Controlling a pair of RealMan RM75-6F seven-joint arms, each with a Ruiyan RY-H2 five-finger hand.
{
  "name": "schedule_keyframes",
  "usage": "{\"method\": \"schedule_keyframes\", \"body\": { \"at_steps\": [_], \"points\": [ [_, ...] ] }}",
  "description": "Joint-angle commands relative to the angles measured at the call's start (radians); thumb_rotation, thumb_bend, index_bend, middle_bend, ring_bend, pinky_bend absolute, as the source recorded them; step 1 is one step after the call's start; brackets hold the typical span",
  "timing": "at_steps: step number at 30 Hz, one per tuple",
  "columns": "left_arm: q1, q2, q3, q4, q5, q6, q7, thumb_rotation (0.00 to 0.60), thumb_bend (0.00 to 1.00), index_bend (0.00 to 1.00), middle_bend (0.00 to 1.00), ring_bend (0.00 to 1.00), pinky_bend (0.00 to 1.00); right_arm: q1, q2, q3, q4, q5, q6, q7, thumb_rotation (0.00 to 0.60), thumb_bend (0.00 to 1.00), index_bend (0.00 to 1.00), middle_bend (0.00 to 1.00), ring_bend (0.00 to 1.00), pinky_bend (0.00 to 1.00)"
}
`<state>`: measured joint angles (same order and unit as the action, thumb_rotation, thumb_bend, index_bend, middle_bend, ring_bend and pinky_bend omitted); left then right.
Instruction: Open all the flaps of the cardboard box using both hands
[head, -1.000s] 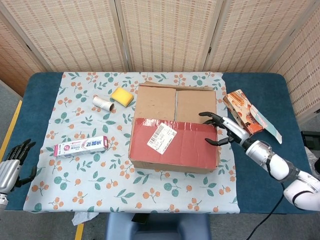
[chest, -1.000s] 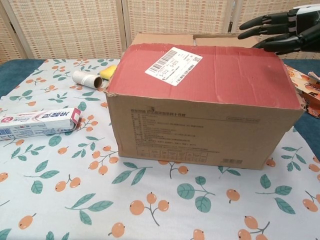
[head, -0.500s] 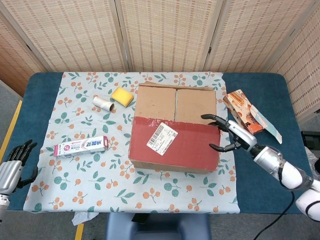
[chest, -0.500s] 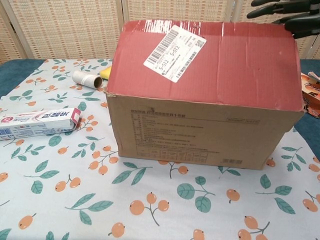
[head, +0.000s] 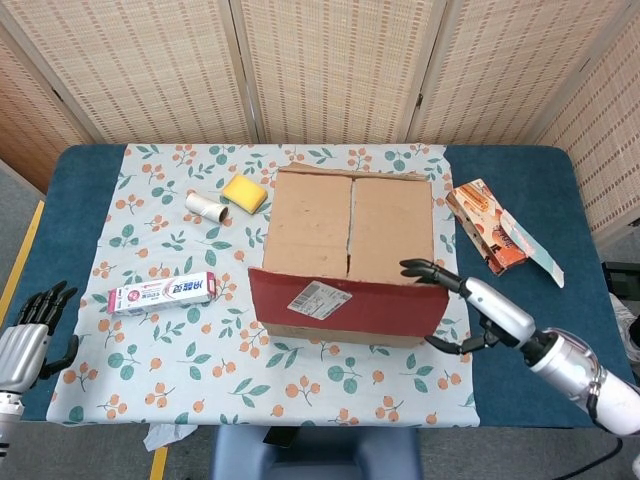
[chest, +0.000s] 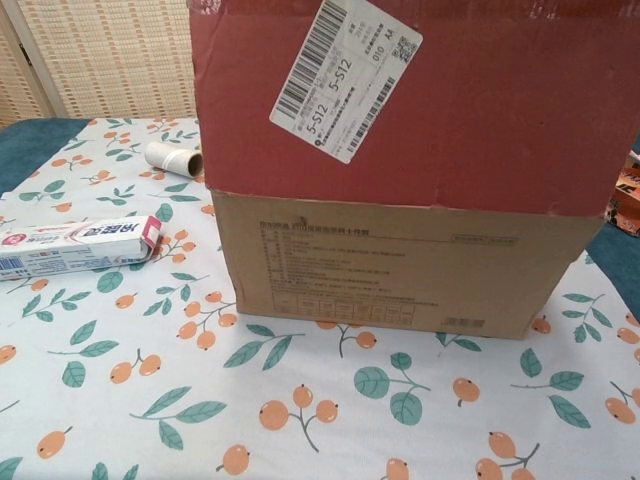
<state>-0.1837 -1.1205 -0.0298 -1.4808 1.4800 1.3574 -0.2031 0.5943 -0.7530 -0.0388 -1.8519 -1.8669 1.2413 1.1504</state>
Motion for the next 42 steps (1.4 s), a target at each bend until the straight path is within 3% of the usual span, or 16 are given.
{"method": "schedule_keyframes", "body": {
  "at_steps": [1,11,17,22,25,28,35,40,42],
  "points": [
    [0.004,0.0,0.001,-0.008,0.005,0.01,0.016,0.6,0.61,0.0,0.0,0.0,0.0,-0.045,0.046,-0.045,-0.065,-0.059,0.034,-0.074,0.6,0.38,0.13,0.09,0.22,0.31],
    [0.012,0.001,0.008,-0.028,0.023,0.03,0.048,0.6,0.61,0.0,0.0,0.0,0.0,-0.165,0.071,-0.152,-0.127,-0.187,0.099,-0.264,0.6,0.38,0.13,0.08,0.21,0.31],
    [0.012,0.001,0.009,-0.032,0.025,0.029,0.051,0.6,0.61,0.0,0.0,0.0,0.0,-0.176,0.063,-0.151,-0.136,-0.183,0.097,-0.333,0.6,0.38,0.13,0.07,0.2,0.25],
    [0.012,0.008,0.01,-0.033,0.035,0.032,0.027,0.6,0.61,0.0,0.0,0.0,0.0,-0.147,0.042,-0.082,-0.172,-0.099,0.027,-0.518,0.6,0.38,0.14,0.06,0.16,0.09],
    [0.011,0.012,0.012,-0.028,0.041,0.033,0.006,0.6,0.61,0.0,0.0,0.0,0.0,-0.112,0.012,0.002,-0.199,-0.008,-0.045,-0.759,0.6,0.38,0.19,0.03,0.1,0.0],
    [0.013,0.013,0.012,-0.025,0.043,0.036,-0.01,0.6,0.61,0.0,0.0,0.0,0.0,-0.081,-0.038,0.089,-0.21,0.097,-0.106,-1.059,0.59,0.38,0.26,0.01,0.04,0.0],
    [0.016,0.012,0.012,-0.02,0.045,0.043,-0.017,0.6,0.61,0.0,0.0,0.0,0.0,0.017,-0.173,0.213,-0.219,0.303,-0.219,-1.482,0.375,0.38,0.44,0.01,0.0,0.0],
    [0.018,0.016,0.017,-0.015,0.062,0.054,-0.038,0.6,0.62,0.0,0.0,0.0,0.0,0.104,-0.262,0.27,-0.178,0.431,-0.287,-1.593,0.307,0.38,0.55,0.01,0.0,0.0],
    [0.017,0.018,0.018,-0.013,0.061,0.05,-0.044,0.6,0.68,0.0,0.0,0.0,0.0,0.135,-0.288,0.284,-0.154,0.473,-0.312,-1.622,0.292,0.38,0.59,0.02,0.0,0.0]
  ]
}}
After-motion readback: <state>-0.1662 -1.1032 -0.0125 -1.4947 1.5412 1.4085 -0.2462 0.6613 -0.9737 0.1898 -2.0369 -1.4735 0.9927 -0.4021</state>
